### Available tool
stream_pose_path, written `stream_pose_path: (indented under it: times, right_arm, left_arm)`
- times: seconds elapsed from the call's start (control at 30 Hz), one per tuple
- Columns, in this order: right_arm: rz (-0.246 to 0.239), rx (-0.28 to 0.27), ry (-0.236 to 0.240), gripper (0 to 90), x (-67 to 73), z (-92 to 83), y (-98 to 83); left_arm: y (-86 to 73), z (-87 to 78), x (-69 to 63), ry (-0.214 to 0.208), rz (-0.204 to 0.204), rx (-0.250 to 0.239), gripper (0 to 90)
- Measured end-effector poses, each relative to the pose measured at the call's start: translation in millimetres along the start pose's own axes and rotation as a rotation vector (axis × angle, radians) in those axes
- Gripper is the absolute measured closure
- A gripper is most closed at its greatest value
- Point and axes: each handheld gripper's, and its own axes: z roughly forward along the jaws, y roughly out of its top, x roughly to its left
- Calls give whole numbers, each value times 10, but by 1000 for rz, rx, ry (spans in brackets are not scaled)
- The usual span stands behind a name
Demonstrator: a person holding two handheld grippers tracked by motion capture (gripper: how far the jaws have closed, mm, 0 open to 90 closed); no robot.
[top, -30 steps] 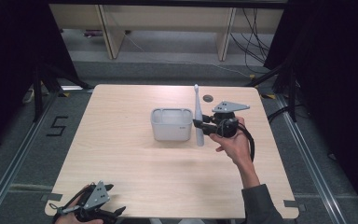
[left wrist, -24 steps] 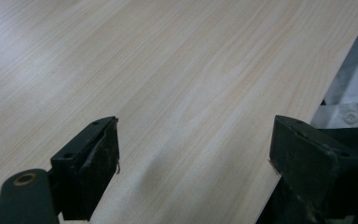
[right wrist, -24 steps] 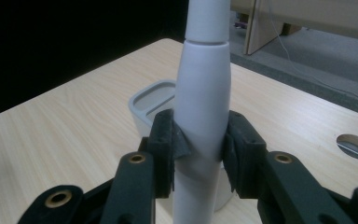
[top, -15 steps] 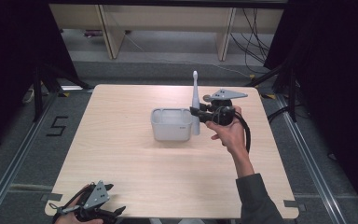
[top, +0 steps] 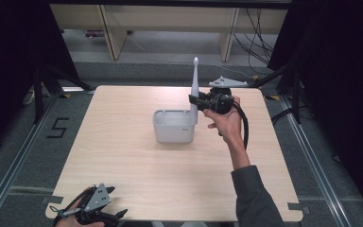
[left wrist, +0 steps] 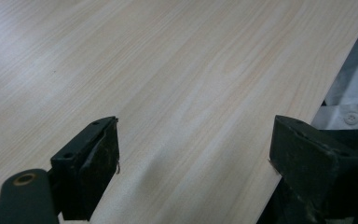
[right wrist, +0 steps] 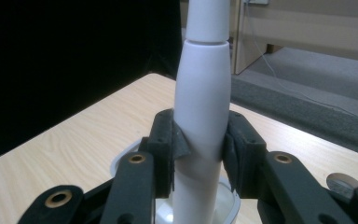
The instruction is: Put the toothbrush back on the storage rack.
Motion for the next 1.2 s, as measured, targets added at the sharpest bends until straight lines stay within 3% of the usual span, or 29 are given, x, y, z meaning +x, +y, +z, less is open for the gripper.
stream_pose_path:
  times: [0.13, 0.27, 0.53, 0.73, 0.77, 0.97, 1.07, 1.2]
  right_arm:
    - [-15, -3, -1, 667, -31, 85, 1]
    - [6, -1, -16, 667, -63, 205, -6]
    - [21, 4, -53, 667, -145, 289, -22]
    - [48, 0, -47, 666, -148, 337, -37]
    - [28, -1, -57, 667, -155, 346, -39]
    - [43, 1, -62, 666, -165, 404, -71]
    - [57, 14, -66, 666, -167, 429, -96]
    - [59, 11, -65, 666, -170, 463, -139]
  left_arm:
    - [-1, -3, -18, -6, -5, -2, 156]
    - [-1, -8, -7, -2, 2, 2, 156]
    - [-1, -5, -14, -3, -4, 0, 156]
    - [-2, -9, -11, -4, -1, 3, 156]
    - [0, -7, -10, -2, -4, 2, 156]
    - [2, -7, -9, -7, -3, -3, 156]
    - [3, -23, -9, -11, 12, 18, 156]
    - [-1, -10, -18, -6, -5, 1, 156]
